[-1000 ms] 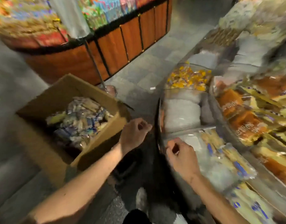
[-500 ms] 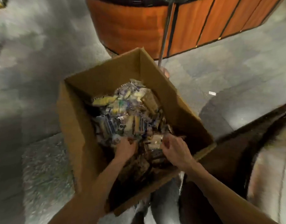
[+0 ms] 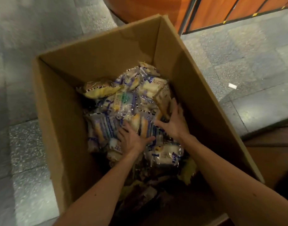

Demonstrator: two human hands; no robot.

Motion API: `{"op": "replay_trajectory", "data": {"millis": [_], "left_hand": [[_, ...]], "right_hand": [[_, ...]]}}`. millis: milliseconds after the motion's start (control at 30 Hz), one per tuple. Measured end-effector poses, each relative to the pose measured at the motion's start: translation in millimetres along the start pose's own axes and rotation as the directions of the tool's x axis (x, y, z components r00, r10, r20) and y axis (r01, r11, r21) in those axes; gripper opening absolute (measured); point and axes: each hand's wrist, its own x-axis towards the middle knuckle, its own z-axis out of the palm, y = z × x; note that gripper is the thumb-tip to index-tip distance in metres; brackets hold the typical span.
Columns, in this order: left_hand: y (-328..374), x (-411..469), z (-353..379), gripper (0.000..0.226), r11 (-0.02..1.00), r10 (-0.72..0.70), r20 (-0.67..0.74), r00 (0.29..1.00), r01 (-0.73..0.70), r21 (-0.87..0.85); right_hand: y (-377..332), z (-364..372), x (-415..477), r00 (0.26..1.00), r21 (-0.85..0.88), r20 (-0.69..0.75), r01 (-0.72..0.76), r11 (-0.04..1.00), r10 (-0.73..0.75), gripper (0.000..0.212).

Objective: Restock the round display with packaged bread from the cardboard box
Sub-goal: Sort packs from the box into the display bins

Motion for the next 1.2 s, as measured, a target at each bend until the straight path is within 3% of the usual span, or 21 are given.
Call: {"op": "replay_trajectory", "data": {"millis": [67, 167, 233, 333, 433, 533, 633, 767, 833, 900, 1033, 1133, 1200], "left_hand": [[-1, -1, 3, 0.136, 1.000, 0.012, -0.105, 0.994, -0.012, -0.002], [-3, 4, 5, 0.115, 0.987, -0.033, -0.223, 0.974, -0.003, -0.161], [-1, 7, 7, 0.101, 0.950, -0.091, -0.197, 0.976, 0.026, -0.312], [10, 3, 8, 0.094, 0.883, -0.082, -0.088, 0.993, 0.031, -0.469], [21, 1, 8, 0.100, 0.806, -0.012, 0.032, 0.999, 0.029, -0.592], [24, -1, 7, 0.079, 0.775, -0.001, 0.104, 0.995, 0.067, -0.628], [27, 3, 9, 0.058, 0.697, -0.136, 0.123, 0.983, 0.183, -0.693], [38, 4, 7, 0.083, 0.471, -0.317, 0.282, 0.905, 0.409, -0.782], [44, -4, 5, 0.094, 0.398, -0.308, 0.409, 0.859, 0.506, -0.765], [47, -12, 2, 0.076, 0.405, -0.286, 0.471, 0.835, 0.550, -0.730], [40, -32, -12, 0.044, 0.574, -0.217, 0.662, 0.717, 0.642, -0.507], [35, -46, -20, 0.048, 0.648, -0.194, 0.706, 0.682, 0.629, -0.429], [38, -57, -27, 0.053, 0.687, -0.145, 0.684, 0.715, 0.570, -0.451]], "right_hand": [[0, 3, 8, 0.999, 0.042, 0.032, -0.024, 0.999, 0.023, 0.124], [5, 8, 12, 0.999, -0.219, 0.042, 0.026, 0.975, -0.018, 0.132], [10, 9, 13, 0.999, -0.364, 0.021, 0.047, 0.930, -0.042, 0.137], [12, 9, 16, 0.998, -0.381, 0.043, 0.058, 0.923, -0.045, 0.137], [14, 7, 18, 0.997, -0.312, 0.049, 0.077, 0.947, -0.064, 0.123], [14, 1, 12, 0.997, -0.226, 0.037, 0.074, 0.971, -0.067, 0.108], [12, -6, 6, 0.996, -0.139, 0.071, 0.061, 0.988, -0.051, 0.096], [14, -21, -2, 0.996, -0.005, 0.089, 0.006, 1.000, -0.006, 0.086], [12, -26, -11, 0.994, 0.055, 0.105, -0.023, 0.998, 0.017, 0.082], [10, -27, -24, 0.990, 0.131, 0.134, -0.066, 0.989, 0.048, 0.078], [12, -26, -54, 0.977, 0.226, 0.184, -0.144, 0.963, 0.103, 0.071], [12, -37, -72, 0.970, 0.329, 0.208, -0.188, 0.925, 0.123, 0.054], [9, -47, -85, 0.959, 0.420, 0.235, -0.249, 0.873, 0.160, 0.047]]}}
